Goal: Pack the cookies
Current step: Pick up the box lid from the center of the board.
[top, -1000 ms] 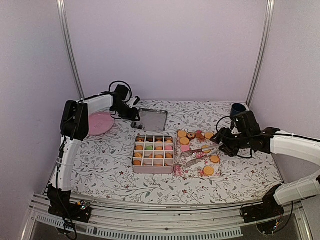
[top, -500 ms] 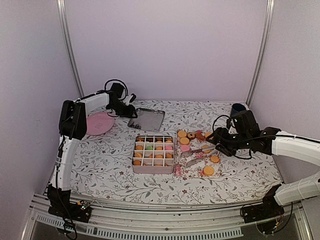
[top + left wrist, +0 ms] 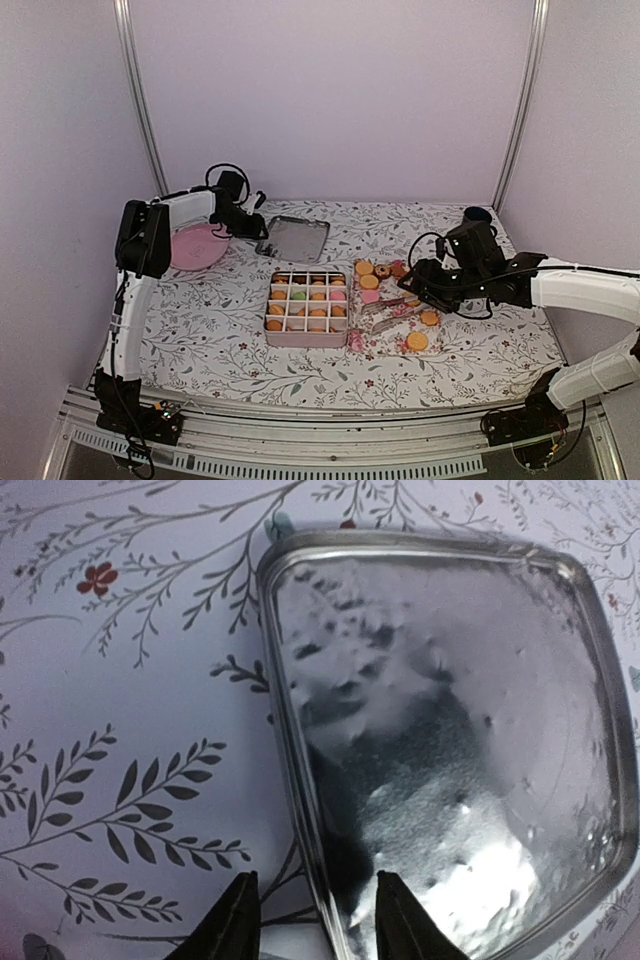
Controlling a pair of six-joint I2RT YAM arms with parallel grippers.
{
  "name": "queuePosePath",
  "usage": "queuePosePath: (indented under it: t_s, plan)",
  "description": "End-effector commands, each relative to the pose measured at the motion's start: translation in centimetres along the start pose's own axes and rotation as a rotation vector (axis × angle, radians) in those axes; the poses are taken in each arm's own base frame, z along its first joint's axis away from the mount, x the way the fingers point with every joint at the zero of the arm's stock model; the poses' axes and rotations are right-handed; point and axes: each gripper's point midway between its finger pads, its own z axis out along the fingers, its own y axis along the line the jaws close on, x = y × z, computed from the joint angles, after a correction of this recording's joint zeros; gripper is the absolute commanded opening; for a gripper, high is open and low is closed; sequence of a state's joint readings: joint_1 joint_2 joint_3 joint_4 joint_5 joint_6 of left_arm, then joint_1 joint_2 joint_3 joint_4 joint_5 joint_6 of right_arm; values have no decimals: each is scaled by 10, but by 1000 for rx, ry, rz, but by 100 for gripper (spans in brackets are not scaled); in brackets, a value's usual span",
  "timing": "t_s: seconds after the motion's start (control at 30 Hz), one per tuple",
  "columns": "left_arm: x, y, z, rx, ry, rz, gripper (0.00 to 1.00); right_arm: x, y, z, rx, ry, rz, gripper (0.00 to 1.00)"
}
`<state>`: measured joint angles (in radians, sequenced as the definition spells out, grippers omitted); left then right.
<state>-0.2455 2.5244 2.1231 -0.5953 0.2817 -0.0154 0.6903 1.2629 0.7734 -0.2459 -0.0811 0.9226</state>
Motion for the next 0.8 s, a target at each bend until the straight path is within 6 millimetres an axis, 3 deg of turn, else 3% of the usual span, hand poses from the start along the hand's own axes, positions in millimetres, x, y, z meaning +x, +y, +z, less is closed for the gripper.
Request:
queuePosePath:
  t_s: [0.0,0.17,0.33,0.43,0.53,0.77]
  plan:
    - [-8,11,-12,-66,-45,25,42,-3,22,6,-40,-6,-69,67]
    - [2,13,3,-58,10,3,41,-2,41,13,-92,4,-124,67]
    - [16,10,11,-38,38,-14,25,-5,64,15,-105,2,-194,66]
    - [22,5,12,-27,45,-14,10,-6,71,14,-101,-12,-223,65]
    - [21,2,4,-25,18,-31,8,-7,68,10,-83,-28,-225,64]
    - [-1,-12,-36,-26,-121,-15,0,-3,55,1,-69,-59,-215,64]
